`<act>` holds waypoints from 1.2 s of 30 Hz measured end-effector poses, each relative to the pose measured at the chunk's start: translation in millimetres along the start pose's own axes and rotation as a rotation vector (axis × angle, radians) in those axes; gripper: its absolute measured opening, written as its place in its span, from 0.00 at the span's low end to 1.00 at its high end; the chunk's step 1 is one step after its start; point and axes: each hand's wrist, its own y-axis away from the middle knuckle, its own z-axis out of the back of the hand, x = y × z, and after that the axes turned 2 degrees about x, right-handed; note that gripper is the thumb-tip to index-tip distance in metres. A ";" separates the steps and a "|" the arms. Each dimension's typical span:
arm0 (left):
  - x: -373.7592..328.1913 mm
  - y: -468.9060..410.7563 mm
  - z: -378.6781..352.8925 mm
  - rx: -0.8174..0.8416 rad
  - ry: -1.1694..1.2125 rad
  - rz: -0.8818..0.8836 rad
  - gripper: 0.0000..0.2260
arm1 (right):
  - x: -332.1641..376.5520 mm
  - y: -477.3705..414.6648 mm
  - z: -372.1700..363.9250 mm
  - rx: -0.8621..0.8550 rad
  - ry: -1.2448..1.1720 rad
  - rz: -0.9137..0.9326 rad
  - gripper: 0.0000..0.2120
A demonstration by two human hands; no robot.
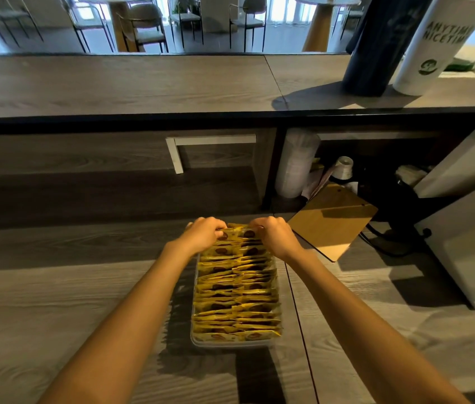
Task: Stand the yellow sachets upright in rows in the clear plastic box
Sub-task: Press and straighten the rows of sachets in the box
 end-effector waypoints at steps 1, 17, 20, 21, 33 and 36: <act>0.5 0.2 -2.2 -0.005 0.001 0.002 0.11 | 0.2 0.6 -1.4 0.003 0.005 -0.001 0.14; 5.3 42.5 -62.8 -0.193 -0.130 -0.018 0.23 | 4.0 40.5 -33.1 0.040 0.107 0.027 0.26; 9.3 34.0 -58.6 -0.169 -0.117 -0.006 0.24 | 1.8 34.6 -32.0 0.078 0.140 -0.017 0.27; 10.4 31.1 -56.2 -0.166 -0.114 -0.004 0.24 | 1.9 31.6 -30.7 0.082 0.150 -0.026 0.27; 5.2 9.7 -36.1 -0.106 -0.159 0.029 0.23 | 7.0 3.8 -23.3 0.090 0.183 -0.099 0.26; 4.9 15.0 -32.4 -0.136 -0.176 -0.008 0.24 | 8.0 13.1 -18.0 0.030 0.141 -0.073 0.26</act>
